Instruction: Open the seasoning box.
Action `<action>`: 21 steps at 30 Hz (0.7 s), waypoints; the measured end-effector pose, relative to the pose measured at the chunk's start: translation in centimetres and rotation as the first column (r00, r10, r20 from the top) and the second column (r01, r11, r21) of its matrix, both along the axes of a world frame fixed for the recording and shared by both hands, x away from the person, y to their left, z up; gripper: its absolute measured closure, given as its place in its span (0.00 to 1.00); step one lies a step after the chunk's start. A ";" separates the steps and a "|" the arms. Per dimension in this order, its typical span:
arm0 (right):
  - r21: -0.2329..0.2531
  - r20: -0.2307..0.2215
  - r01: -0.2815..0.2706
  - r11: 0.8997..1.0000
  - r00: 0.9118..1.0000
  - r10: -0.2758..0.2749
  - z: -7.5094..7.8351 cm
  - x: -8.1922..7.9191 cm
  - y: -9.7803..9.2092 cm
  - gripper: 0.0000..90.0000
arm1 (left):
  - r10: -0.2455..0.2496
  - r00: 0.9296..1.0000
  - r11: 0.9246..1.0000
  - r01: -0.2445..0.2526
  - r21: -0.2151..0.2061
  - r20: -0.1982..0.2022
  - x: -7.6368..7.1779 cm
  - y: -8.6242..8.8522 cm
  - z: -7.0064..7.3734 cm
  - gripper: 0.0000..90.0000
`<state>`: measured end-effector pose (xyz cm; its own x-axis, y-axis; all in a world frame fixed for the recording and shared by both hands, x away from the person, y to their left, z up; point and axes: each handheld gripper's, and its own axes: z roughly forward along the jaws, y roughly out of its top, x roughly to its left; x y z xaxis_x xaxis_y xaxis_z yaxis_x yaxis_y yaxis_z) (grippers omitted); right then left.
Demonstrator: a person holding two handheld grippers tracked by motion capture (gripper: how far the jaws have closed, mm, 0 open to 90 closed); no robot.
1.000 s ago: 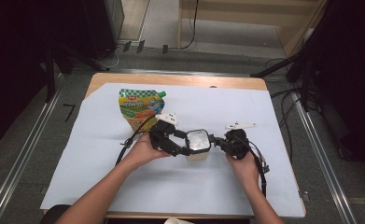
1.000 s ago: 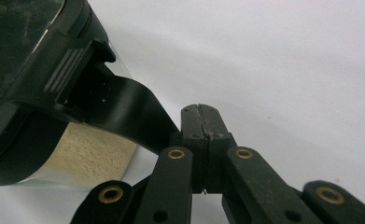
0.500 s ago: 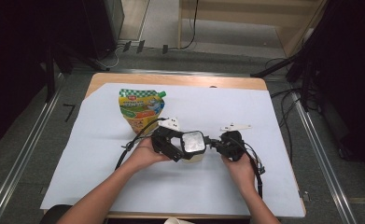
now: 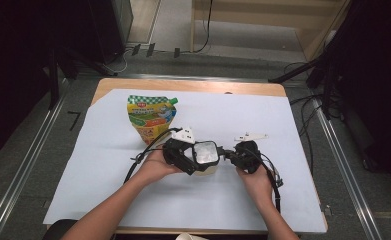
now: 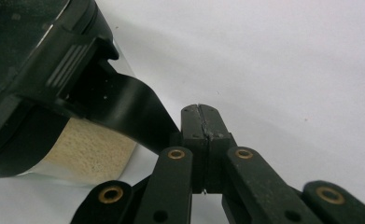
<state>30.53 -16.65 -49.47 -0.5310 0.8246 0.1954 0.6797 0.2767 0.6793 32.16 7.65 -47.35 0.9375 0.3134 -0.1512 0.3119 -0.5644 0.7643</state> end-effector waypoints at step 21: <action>-0.003 0.000 -0.009 1.000 1.000 0.009 0.1 -0.1 0.1 1.00 | 0.003 1.000 1.000 -0.003 -0.012 0.007 -0.2 0.1 0.6 0.16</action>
<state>30.41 -16.59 -49.42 -0.5387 0.8201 0.1929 0.6770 0.2851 0.6786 31.97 7.73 -46.79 0.9378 0.3141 -0.1480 0.3078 -0.5547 0.7731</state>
